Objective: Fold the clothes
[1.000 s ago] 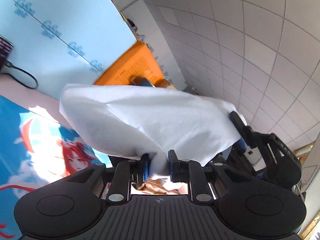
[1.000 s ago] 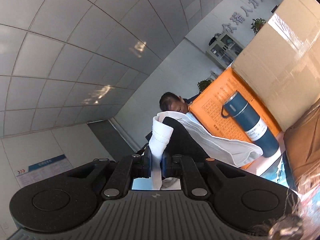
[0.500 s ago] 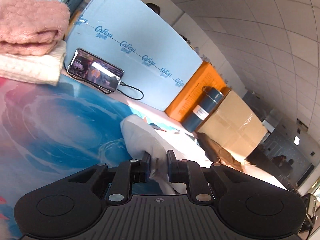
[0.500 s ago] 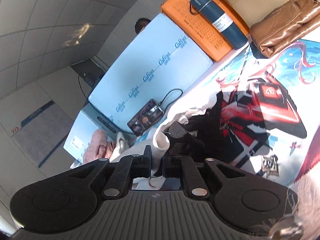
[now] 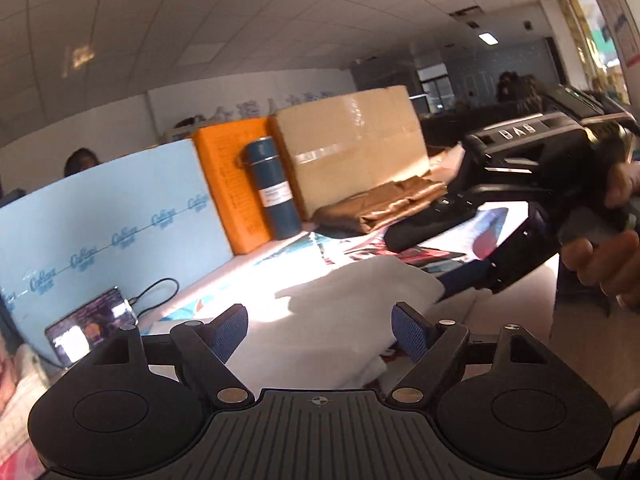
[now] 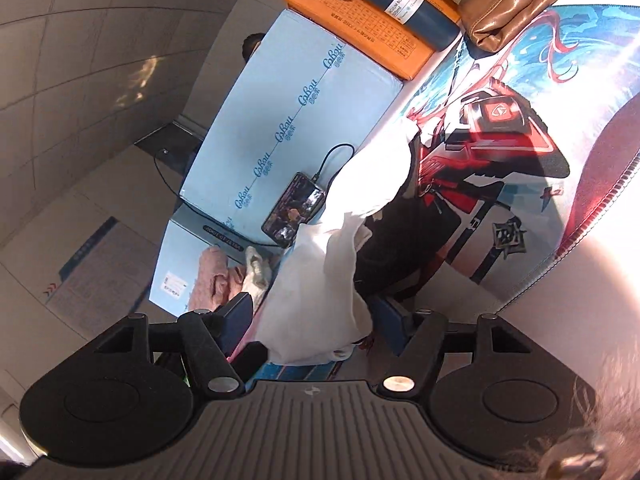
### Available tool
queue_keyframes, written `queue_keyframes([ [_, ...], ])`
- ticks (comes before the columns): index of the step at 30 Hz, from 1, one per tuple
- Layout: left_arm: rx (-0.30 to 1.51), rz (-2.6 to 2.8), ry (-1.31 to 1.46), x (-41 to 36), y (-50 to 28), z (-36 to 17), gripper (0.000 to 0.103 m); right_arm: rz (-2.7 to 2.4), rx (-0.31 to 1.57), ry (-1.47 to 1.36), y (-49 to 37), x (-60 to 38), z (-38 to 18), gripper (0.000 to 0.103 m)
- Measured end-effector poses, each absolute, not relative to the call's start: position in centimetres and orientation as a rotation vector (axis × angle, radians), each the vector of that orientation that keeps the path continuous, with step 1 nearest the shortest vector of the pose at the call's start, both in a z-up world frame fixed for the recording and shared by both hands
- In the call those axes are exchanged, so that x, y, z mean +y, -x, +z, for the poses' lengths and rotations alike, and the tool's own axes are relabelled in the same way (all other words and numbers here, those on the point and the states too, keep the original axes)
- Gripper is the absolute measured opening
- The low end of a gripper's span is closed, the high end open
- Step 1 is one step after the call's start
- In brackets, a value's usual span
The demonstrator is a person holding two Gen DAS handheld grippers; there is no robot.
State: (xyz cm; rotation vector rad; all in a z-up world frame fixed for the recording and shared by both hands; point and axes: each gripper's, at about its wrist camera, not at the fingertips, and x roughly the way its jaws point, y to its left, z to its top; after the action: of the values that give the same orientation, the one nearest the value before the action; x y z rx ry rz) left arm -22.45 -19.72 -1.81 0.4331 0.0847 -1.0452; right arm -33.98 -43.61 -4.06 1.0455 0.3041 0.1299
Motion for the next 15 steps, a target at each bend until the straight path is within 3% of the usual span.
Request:
queue_keyframes([
  [4, 0.001, -1.191, -0.628, -23.4, 25.3, -2.7, 0.082, 0.197, 0.276, -1.055, 34.1, -43.1, -3.0, 0.065],
  [8, 0.046, -1.198, -0.511, -23.9, 23.4, -1.5, 0.080, 0.240, 0.223, -1.042, 34.1, -42.7, -2.0, 0.066],
  [10, 0.113, -1.220, -0.461, -23.8, 22.1, -1.2, 0.052, 0.254, 0.201, -1.030, 33.9, -42.8, -1.5, 0.068],
  [11, 0.148, -1.230, -0.444, -23.8, 21.4, -1.2, 0.023, 0.255, 0.200, -1.020, 33.8, -42.8, -1.2, 0.069],
  [12, 0.188, -1.245, -0.418, -23.7, 20.7, -1.1, 0.011, 0.245, 0.206, -1.004, 33.6, -42.9, -1.0, 0.070],
  [15, 0.326, -1.302, -0.223, -22.5, 18.1, -0.9, 0.004, 0.180, 0.208, -0.945, 32.9, -43.7, -0.1, 0.070],
])
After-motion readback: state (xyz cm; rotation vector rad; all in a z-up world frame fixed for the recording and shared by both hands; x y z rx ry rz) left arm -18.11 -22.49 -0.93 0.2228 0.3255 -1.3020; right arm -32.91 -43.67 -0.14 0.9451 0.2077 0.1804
